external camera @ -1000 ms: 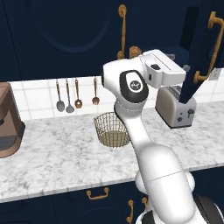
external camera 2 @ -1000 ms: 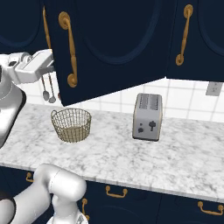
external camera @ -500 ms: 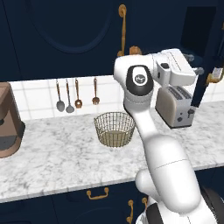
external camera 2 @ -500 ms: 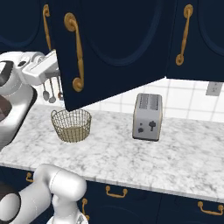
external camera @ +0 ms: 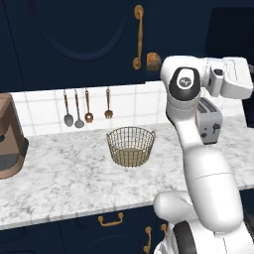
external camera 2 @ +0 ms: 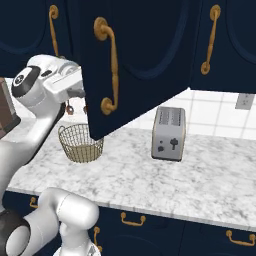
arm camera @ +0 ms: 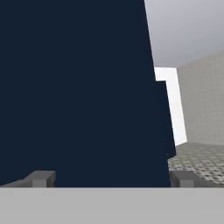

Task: Open the cabinet, pick up the bread from the cabinet and place it in the basket. Then move the basket to the dining counter.

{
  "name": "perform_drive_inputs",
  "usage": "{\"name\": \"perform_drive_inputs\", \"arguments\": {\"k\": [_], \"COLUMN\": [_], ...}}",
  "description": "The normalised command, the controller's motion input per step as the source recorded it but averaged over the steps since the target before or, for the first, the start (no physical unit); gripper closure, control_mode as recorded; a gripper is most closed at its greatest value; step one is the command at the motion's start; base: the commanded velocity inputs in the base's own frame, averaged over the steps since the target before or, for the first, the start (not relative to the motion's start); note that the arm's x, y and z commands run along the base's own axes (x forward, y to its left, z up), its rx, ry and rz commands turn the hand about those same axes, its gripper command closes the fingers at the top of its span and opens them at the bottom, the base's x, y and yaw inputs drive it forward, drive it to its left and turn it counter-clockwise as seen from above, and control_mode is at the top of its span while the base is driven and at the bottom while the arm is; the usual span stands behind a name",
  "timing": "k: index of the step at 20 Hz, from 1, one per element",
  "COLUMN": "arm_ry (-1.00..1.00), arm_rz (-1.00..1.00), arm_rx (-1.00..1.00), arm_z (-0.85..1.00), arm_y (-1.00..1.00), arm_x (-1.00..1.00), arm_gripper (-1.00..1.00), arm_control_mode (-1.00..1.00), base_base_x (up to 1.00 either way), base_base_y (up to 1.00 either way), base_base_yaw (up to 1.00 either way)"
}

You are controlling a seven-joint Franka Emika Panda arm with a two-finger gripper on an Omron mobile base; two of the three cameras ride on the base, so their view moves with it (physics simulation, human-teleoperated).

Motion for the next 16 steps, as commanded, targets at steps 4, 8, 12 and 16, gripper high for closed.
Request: {"name": "perform_drive_inputs", "arguments": {"k": [4, 8, 12, 16], "arm_ry": [0.00, -0.01, 0.00, 0.00], "arm_rz": [-0.07, 0.02, 0.12, 0.29], "arm_rx": [0.06, 0.09, 0.06, 0.03], "arm_z": [0.00, 0.00, 0.00, -0.01], "arm_y": [-1.00, -1.00, -0.97, -0.85], "arm_x": [-0.01, 0.00, 0.00, 0.00], "arm_gripper": [-1.00, -1.00, -1.00, -1.00], "arm_control_mode": [-1.00, -1.00, -1.00, -1.00], "base_base_x": [0.00, 0.00, 0.00, 0.00], "base_base_y": [0.00, 0.00, 0.00, 0.00], "base_base_yaw": [0.00, 0.00, 0.00, 0.00]}}
